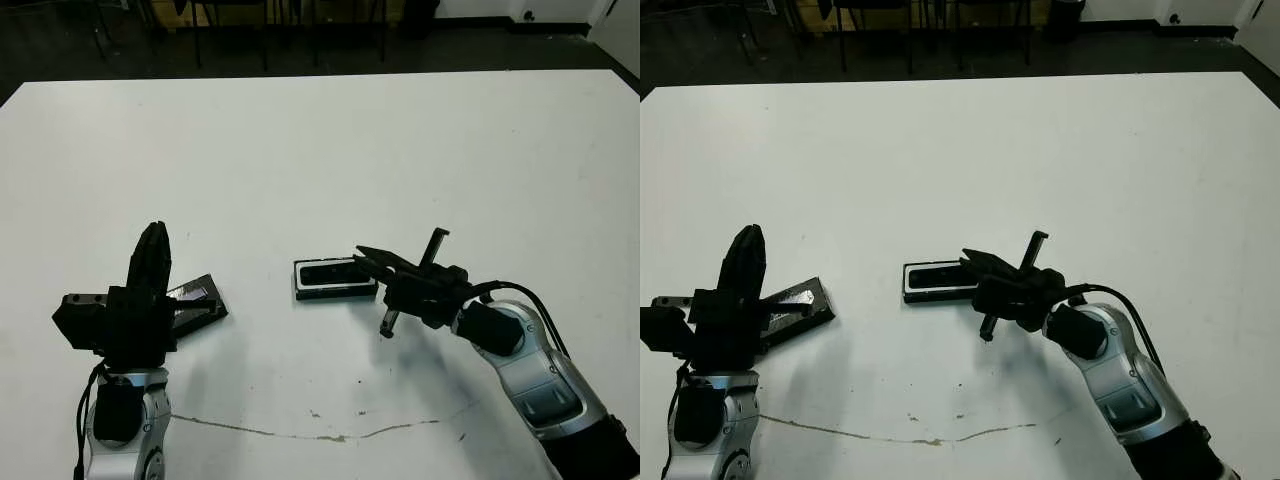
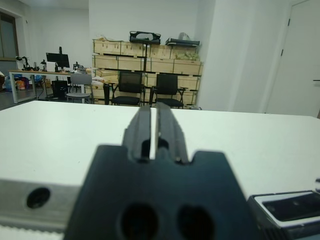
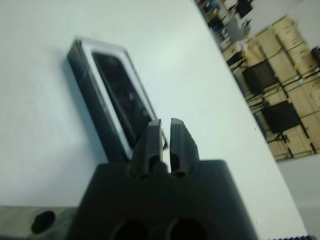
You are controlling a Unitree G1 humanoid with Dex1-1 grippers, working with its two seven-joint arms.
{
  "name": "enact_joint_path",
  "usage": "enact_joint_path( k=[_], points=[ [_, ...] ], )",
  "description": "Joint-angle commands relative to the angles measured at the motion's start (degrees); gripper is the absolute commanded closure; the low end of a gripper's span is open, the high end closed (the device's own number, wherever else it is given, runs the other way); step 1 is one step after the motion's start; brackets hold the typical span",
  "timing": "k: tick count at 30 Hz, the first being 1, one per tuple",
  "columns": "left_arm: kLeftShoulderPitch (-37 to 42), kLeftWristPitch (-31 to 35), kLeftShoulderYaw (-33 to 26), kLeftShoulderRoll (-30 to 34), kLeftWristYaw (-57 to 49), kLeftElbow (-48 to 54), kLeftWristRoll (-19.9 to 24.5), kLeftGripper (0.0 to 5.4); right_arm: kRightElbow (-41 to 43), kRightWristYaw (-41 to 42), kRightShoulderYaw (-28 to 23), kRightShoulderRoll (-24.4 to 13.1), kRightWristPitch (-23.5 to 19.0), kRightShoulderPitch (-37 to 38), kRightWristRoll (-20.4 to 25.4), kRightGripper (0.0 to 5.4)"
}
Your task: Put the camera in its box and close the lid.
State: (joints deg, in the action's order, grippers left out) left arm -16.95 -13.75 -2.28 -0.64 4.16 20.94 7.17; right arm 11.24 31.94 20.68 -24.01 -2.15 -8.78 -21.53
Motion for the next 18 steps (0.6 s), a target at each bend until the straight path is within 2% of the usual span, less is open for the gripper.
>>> enact_joint_path(
  k=[1,11,15,18],
  points=[
    [-1.17,0.95,-0.06,0.27,-0.01,-0.33,-0.02,5.4,-2.29,0.68,1.06,-0.73,-1.01,-0.72,-1.37,5.39],
    [-1.18,0.96,-0.16,0.29,0.02,-0.31,0.22,5.4,-1.01,2.73,1.61,-1.8,-1.27,-1.08,-2.03,5.39],
    [-1.03,0.15,-0.28,0.41,0.27,-0.91,0.19,5.4,-0.09,1.23,-0.68,-0.94,1.12,-0.12,1.22,5.39],
    [-0.98,0.16,-0.37,0.39,0.2,-1.0,0.09,5.4,0.32,-4.34,-4.75,2.32,5.33,2.19,6.06,5.39]
  ],
)
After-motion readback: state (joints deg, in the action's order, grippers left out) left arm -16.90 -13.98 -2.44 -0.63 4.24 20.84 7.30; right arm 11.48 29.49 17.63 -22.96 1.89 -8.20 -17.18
